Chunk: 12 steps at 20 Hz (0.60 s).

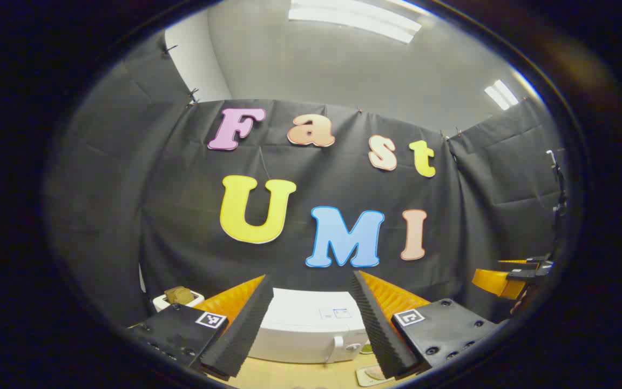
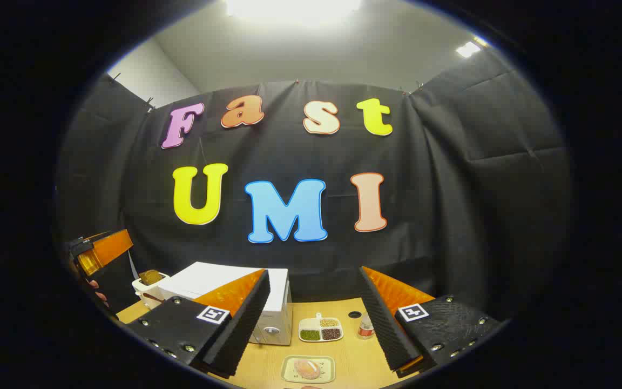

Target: Open the microwave oven with the left hand, put the food in, and close the microwave oven.

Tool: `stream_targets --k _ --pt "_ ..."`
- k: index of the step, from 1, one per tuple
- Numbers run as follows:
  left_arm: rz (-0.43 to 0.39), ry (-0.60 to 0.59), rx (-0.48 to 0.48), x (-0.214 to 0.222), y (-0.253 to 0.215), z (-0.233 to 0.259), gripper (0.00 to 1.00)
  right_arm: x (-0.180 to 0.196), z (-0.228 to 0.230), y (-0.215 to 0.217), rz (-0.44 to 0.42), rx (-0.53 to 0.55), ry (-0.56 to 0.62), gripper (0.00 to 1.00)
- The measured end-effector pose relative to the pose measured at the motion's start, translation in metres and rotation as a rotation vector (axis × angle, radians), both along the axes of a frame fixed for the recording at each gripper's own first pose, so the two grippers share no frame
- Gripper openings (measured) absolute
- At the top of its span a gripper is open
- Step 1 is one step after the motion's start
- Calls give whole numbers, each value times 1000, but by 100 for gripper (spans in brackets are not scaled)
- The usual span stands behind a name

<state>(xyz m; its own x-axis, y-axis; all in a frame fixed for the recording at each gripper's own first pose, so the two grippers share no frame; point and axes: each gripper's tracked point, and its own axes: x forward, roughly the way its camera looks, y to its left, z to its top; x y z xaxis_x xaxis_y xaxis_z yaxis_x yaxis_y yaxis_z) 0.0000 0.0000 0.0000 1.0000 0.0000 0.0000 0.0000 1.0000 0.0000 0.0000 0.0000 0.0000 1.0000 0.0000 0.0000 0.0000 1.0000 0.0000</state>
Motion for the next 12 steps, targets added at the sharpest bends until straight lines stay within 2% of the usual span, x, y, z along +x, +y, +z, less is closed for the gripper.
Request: stream_targets --k 7,12 --pt "40 -15 6 -6 12 9 95 0 -4 3 43 17 12 98" --pt "11 -17 38 -14 17 12 97 -7 2 1 -3 25 -6 98"
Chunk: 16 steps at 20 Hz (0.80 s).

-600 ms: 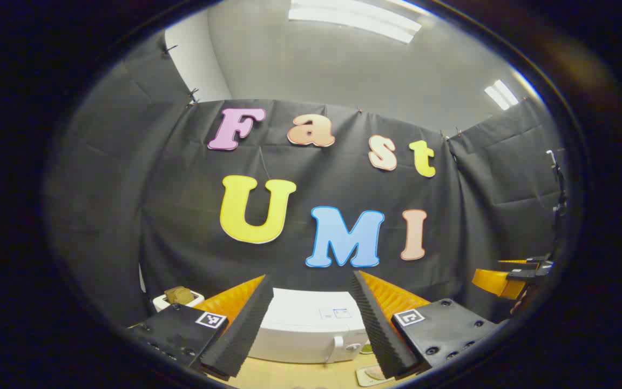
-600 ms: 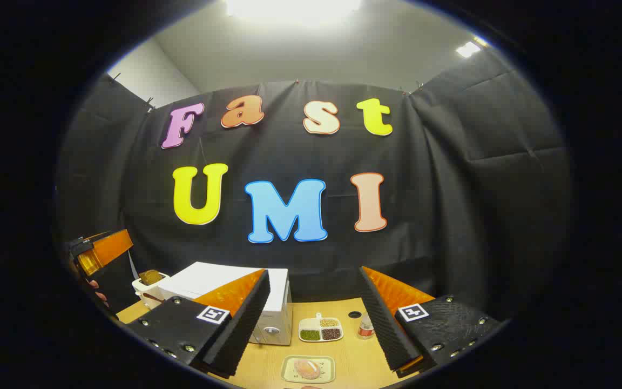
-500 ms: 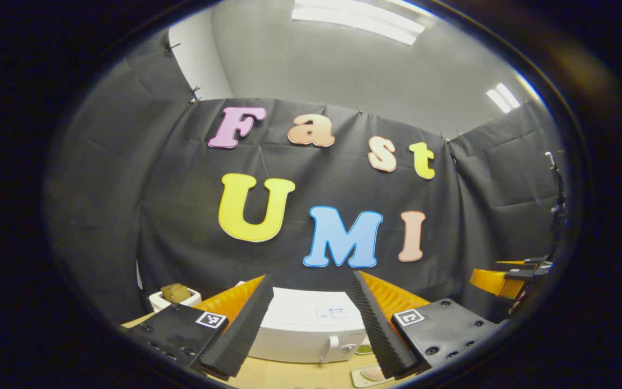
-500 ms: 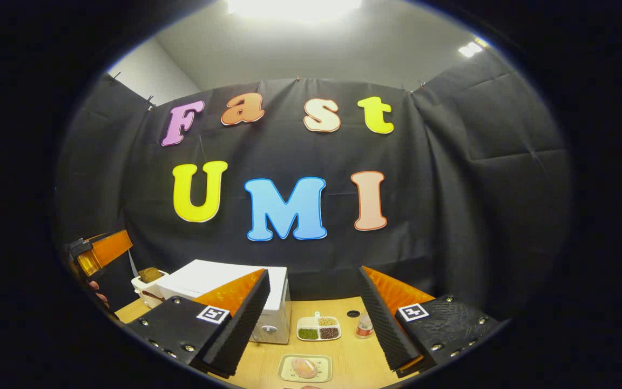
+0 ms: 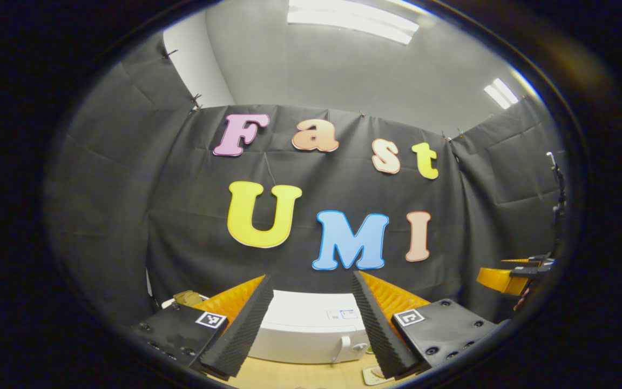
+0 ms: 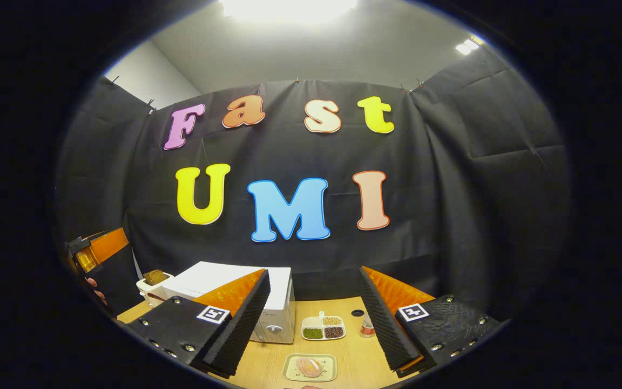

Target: Open the microwave oven with the left hand, put the food in, and close the microwave oven.

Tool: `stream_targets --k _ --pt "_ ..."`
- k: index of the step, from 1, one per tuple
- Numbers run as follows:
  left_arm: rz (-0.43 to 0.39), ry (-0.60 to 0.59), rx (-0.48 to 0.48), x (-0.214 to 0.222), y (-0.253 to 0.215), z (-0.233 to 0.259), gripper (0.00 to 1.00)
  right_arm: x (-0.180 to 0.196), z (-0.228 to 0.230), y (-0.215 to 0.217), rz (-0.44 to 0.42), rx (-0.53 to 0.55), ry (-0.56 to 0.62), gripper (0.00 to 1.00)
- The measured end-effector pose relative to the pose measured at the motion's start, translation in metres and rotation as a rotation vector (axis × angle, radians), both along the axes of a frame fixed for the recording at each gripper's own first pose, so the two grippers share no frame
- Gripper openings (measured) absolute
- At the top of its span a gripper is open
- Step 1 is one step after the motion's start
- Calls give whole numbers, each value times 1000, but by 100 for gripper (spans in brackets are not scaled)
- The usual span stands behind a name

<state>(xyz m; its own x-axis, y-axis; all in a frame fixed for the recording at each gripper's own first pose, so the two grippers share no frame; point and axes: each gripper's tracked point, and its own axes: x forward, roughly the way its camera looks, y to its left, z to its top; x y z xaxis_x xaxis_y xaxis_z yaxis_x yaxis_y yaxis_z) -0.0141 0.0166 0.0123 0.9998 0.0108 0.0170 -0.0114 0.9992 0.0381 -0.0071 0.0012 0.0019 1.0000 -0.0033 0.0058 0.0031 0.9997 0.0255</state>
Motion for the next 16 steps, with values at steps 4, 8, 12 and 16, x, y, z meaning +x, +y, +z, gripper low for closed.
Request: stream_targets --k 4,8,12,16 --pt "-48 10 -31 2 -10 -6 96 -3 3 -9 -41 -3 -14 97" --pt "-45 -2 1 10 -24 -10 98 -2 6 -17 -33 -3 -34 98" --pt "-40 21 23 28 -52 -40 95 7 -2 -28 -7 -17 -18 98" --pt "-43 75 35 54 -73 -95 96 22 -16 -40 24 -18 8 98"
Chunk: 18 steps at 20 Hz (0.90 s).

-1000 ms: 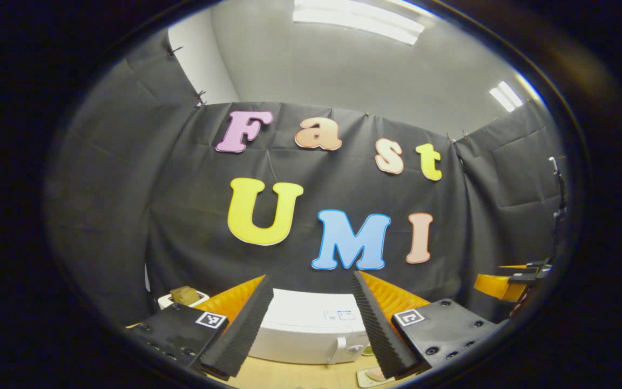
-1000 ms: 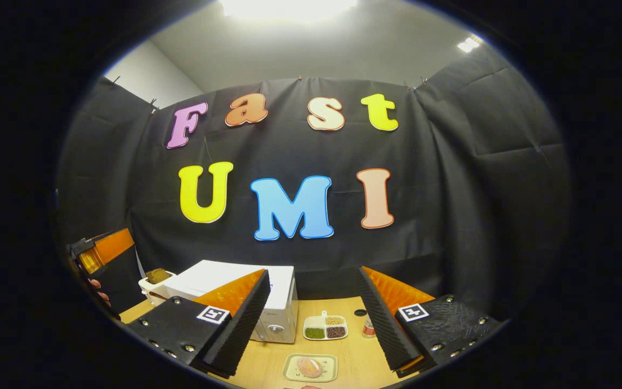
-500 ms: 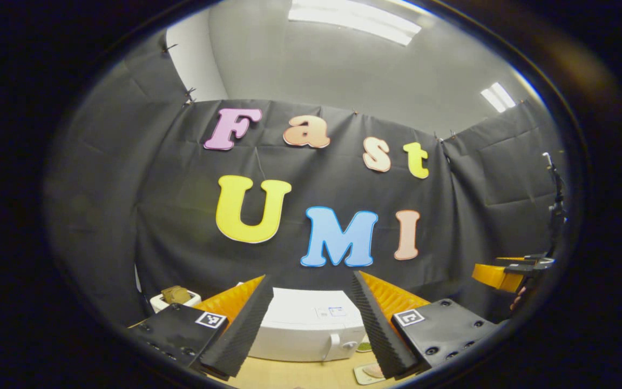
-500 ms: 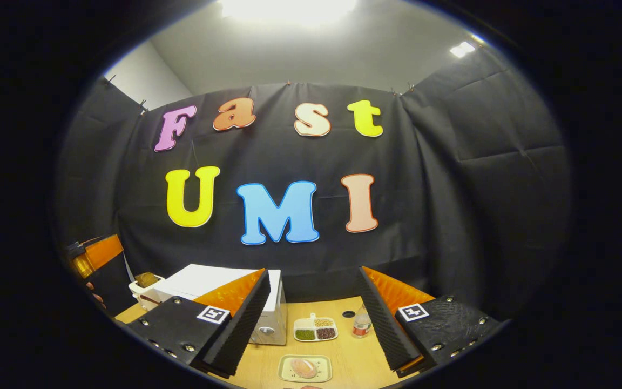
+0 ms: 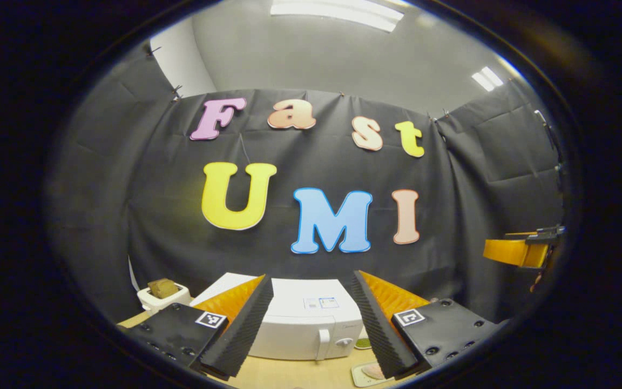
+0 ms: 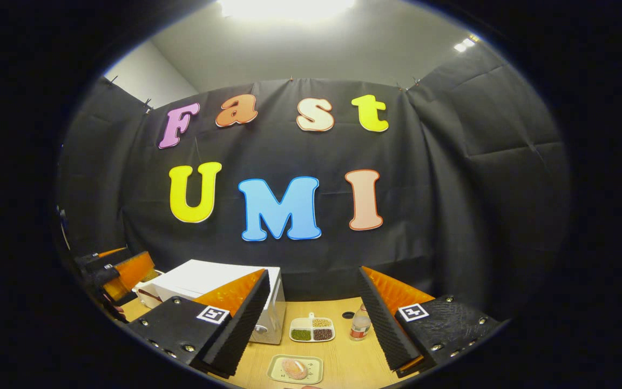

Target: Open the microwave oven with the left hand, put the food in, and close the microwave oven.

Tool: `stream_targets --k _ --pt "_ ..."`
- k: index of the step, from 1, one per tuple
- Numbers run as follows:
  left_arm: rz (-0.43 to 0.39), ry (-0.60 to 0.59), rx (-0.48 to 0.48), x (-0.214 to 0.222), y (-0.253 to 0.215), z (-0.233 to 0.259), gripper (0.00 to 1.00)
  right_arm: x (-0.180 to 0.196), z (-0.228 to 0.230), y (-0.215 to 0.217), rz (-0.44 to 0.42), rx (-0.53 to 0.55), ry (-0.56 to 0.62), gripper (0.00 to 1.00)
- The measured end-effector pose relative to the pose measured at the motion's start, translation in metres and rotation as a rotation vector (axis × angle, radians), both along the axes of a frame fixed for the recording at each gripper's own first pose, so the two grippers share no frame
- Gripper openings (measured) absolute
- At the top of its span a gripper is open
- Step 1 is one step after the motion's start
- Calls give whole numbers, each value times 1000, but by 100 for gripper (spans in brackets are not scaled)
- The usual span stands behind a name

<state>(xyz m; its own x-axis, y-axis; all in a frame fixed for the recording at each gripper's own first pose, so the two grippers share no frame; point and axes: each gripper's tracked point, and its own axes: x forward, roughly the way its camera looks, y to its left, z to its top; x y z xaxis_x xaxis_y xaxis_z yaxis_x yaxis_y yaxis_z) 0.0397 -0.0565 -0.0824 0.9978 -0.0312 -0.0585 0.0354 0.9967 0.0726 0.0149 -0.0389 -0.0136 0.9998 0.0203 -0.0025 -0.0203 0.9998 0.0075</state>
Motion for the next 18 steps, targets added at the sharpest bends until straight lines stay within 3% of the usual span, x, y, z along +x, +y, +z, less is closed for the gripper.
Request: stream_targets --k 7,13,18 --pt "0 82 53 41 -15 -118 96 23 -29 -21 32 15 81 98" --pt "19 240 53 70 -12 -241 96 32 -40 -45 15 -10 116 98" --pt "52 318 37 94 -8 -295 95 36 -45 -61 -3 -45 143 98"
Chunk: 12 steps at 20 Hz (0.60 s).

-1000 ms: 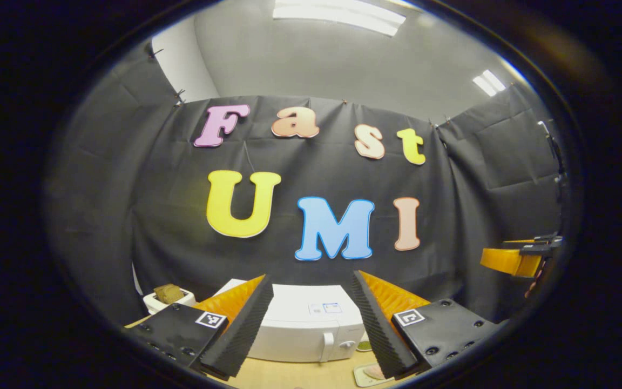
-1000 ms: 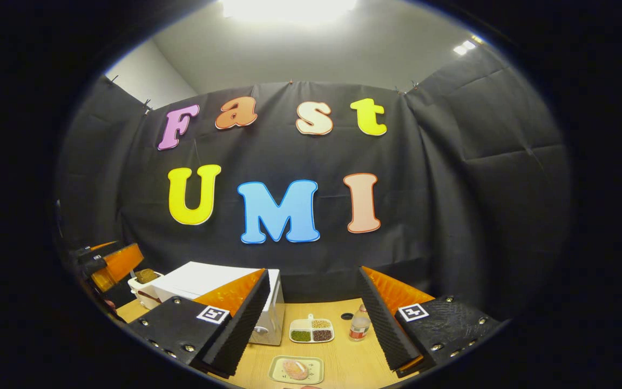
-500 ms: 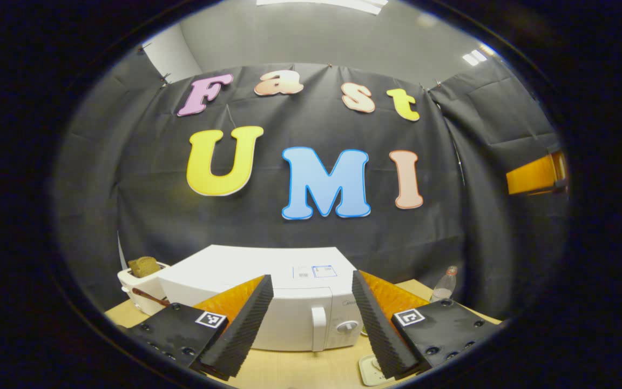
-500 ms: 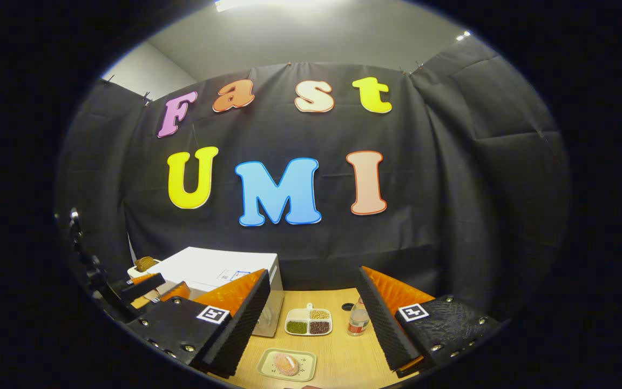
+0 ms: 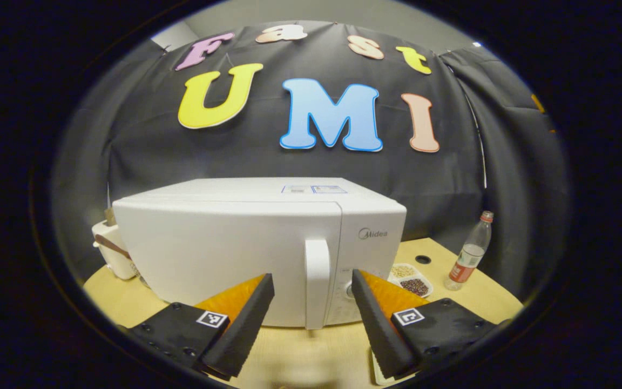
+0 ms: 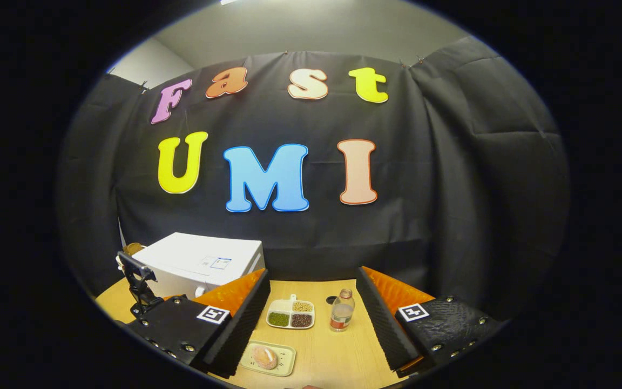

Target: Open the microwave oven with the left hand, put the food in, and close the microwave oven.

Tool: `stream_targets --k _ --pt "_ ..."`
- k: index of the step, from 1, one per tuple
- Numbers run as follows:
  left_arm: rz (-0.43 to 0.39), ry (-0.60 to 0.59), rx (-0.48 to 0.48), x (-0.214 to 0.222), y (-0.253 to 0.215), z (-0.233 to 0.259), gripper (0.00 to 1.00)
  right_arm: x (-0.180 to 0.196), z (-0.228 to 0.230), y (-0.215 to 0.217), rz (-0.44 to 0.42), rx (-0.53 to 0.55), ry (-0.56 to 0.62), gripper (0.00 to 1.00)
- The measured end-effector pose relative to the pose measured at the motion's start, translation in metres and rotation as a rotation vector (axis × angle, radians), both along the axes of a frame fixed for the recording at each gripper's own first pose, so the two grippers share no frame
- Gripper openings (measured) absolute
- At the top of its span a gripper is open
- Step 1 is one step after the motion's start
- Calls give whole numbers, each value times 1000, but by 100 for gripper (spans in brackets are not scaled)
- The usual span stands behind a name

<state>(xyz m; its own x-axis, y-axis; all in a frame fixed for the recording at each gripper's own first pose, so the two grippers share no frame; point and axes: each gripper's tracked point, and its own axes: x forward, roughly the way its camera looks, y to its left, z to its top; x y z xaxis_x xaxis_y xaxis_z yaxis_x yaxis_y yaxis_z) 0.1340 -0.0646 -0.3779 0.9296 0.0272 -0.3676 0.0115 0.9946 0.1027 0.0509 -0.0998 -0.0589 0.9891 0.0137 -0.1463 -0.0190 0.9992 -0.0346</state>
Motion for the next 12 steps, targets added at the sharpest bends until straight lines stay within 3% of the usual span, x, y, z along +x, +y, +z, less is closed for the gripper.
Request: stream_targets --k 1,6,12 --pt "-3 7 -4 4 -1 -6 93 1 0 -1 0 -6 2 98" --pt "5 33 20 14 -2 -22 41 4 -2 -2 1 -24 10 98" --pt "-36 74 29 11 -1 -22 18 -1 -8 11 14 -27 25 98"
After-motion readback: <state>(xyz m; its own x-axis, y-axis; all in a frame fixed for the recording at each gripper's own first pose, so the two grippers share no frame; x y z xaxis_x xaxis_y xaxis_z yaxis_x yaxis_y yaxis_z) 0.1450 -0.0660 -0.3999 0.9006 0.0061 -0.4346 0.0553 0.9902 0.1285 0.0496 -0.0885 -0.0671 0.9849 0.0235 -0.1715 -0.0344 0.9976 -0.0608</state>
